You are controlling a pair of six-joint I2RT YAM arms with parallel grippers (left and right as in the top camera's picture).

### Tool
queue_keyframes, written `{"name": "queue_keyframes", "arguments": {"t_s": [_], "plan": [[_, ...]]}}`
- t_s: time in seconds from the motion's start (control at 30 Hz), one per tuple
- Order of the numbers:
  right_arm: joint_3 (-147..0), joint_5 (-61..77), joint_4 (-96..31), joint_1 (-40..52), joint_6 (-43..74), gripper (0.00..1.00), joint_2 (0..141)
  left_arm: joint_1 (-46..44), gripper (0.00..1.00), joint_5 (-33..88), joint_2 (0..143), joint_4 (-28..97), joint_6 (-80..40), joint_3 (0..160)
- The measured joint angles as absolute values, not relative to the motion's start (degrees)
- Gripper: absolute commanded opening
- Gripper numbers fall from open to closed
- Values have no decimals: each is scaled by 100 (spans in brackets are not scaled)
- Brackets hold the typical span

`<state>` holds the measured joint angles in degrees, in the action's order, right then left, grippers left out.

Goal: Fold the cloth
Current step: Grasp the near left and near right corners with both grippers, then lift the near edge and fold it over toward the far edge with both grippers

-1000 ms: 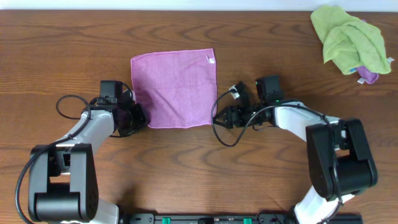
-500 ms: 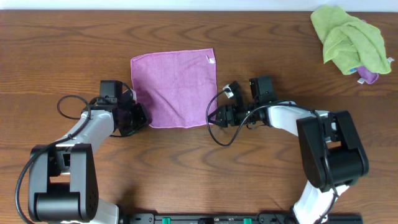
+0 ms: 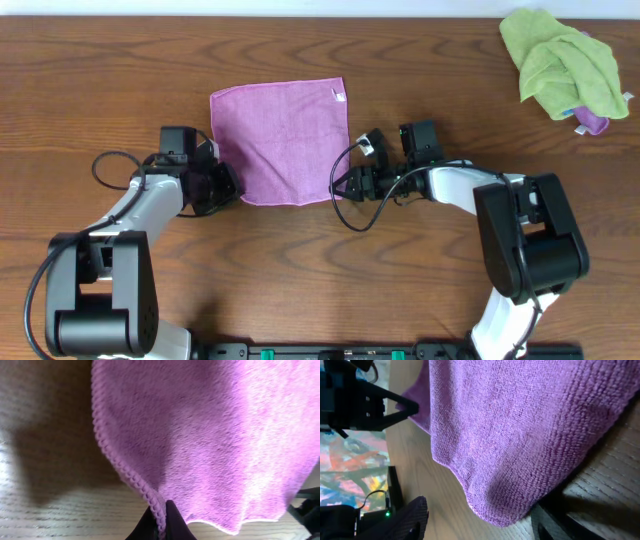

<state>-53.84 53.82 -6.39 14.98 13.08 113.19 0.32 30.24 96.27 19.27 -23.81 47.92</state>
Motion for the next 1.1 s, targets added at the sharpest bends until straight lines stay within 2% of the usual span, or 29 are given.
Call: {"name": "queue_keyframes", "arguments": {"t_s": [0.1, 1.1], "plan": [[-5430, 5336, -781, 1500, 1302, 74, 11299, 32, 6, 3183, 9627, 1949, -2403, 4932], [-5553, 4934, -1387, 1653, 1260, 79, 11124, 141, 6, 3564, 9627, 2766, -2421, 6812]]}}
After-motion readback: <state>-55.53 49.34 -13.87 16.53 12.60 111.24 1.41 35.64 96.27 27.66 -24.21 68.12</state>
